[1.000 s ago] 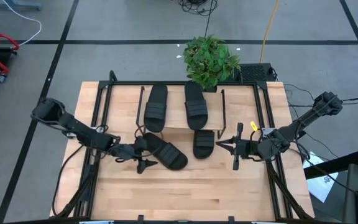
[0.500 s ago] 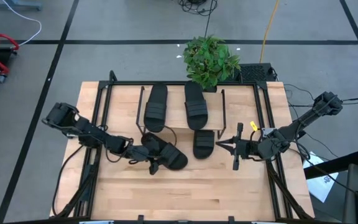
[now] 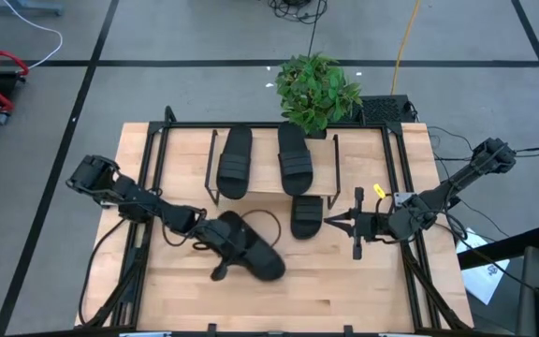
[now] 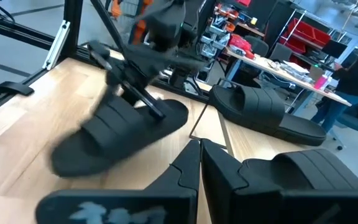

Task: Pick and place slides into the shelf
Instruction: Put the black slide under the shelf

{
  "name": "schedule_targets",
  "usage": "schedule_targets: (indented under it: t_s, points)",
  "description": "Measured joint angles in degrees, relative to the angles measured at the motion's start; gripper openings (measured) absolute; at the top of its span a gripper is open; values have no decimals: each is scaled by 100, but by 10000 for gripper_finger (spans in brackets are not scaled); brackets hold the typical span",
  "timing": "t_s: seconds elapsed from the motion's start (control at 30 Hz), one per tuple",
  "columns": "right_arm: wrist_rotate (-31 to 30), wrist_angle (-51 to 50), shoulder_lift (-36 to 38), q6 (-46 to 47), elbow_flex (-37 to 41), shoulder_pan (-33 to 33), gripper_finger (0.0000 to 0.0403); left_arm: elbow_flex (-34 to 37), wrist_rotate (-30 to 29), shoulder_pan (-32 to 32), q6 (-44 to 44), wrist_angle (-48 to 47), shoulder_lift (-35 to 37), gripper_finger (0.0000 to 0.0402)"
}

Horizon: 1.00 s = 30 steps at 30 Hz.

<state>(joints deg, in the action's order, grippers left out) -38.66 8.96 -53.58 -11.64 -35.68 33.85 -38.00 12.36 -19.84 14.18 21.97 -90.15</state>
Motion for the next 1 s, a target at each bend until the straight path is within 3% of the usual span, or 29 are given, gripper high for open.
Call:
schedule_targets:
  t_s: [0.2,0.43,0.7,1.0]
  points:
    - [0,13,0,0,0,0,6,-453,1985,279,-483,-177,8,3]
    - [-1,11,0,2,0,0,6,-538,2975,755,-352,-938,-138,2]
    - [-2,-16,0,2,0,0,6,-540,3564,998,-463,-999,-735,1]
    - [-2,-16,0,2,0,0,6,-547,3234,1161,-698,-951,-1213,2]
